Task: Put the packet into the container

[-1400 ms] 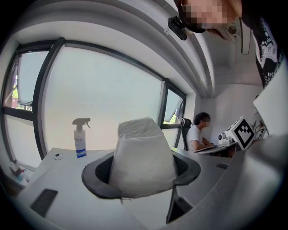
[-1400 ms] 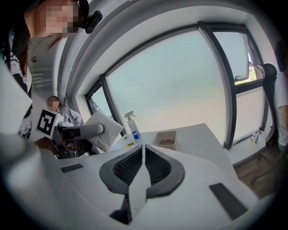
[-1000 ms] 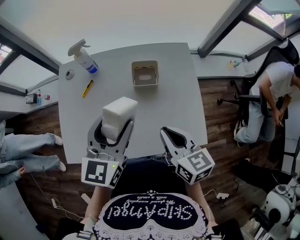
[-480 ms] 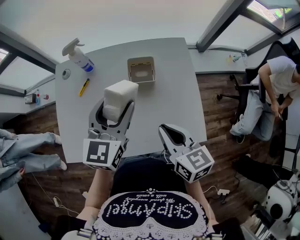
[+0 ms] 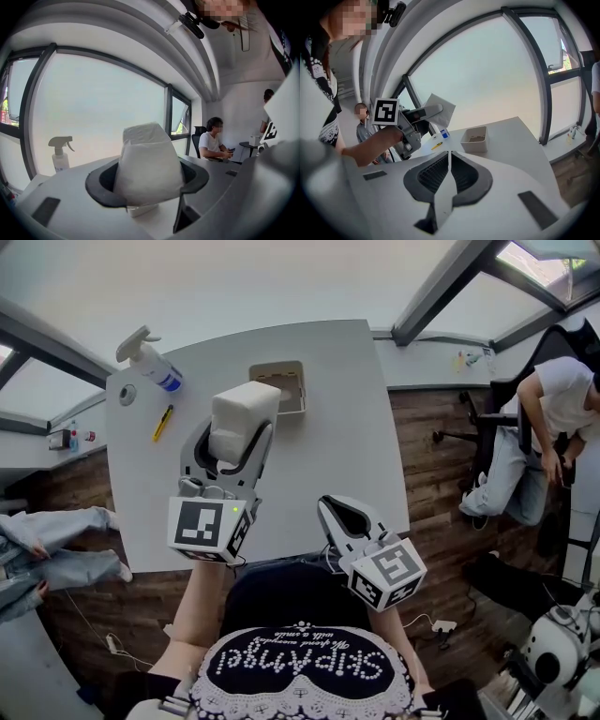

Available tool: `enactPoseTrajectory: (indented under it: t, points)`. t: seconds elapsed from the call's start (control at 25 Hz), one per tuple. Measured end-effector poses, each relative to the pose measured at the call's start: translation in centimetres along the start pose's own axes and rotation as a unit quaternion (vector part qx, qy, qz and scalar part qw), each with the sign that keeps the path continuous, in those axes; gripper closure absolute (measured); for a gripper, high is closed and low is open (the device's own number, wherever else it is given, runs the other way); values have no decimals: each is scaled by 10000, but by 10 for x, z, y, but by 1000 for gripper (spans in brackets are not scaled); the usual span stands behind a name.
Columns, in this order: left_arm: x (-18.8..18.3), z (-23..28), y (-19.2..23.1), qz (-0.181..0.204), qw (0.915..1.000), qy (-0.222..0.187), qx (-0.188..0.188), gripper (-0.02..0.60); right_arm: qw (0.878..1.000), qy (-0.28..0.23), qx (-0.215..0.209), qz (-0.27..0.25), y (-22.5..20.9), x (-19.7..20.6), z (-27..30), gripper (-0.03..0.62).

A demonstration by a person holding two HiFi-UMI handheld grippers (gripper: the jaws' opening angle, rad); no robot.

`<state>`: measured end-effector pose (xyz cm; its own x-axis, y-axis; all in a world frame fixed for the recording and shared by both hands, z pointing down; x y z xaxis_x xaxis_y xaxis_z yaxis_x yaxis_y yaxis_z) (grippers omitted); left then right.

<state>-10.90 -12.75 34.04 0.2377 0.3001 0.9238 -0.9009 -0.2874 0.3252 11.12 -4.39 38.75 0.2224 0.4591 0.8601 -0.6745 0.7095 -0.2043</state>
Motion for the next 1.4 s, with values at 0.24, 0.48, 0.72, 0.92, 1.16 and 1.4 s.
enactPoseTrajectory:
  t: [0.24,0.48,0.72,0.92,1.16,1.4]
  points:
    - [-1,37,11,24,10000,62,-61,295,9999,88,-30,49,-10,0,6,565]
    - [8,72,21,-71,9996,192,-213,295,9996,207,-68,197,-23,3,9,565]
    - [32,102,36,-172,9978,533,-349,295,9988,325,-121,335,-35,5,19,565]
    - [52,121,46,-208,9952,854,-428,295,9983,392,-153,405,-41,7,27,565]
    - [70,136,51,-84,9915,1237,-402,295,9977,468,-139,475,-42,8,30,565]
    - [88,149,55,57,9849,1660,-486,295,9972,521,-120,516,-41,11,32,565]
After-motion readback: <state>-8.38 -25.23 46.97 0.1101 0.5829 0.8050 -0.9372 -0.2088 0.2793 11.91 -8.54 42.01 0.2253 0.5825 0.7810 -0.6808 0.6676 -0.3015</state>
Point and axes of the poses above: the fingertips, and each gripper's own axes: z forward along the fingers, y to its left, x out of its underside, the point moved 9 cm from there along -z, backward along the fingers, and after that the axes turned 15 degrees about -z, right-handed, at the moved point
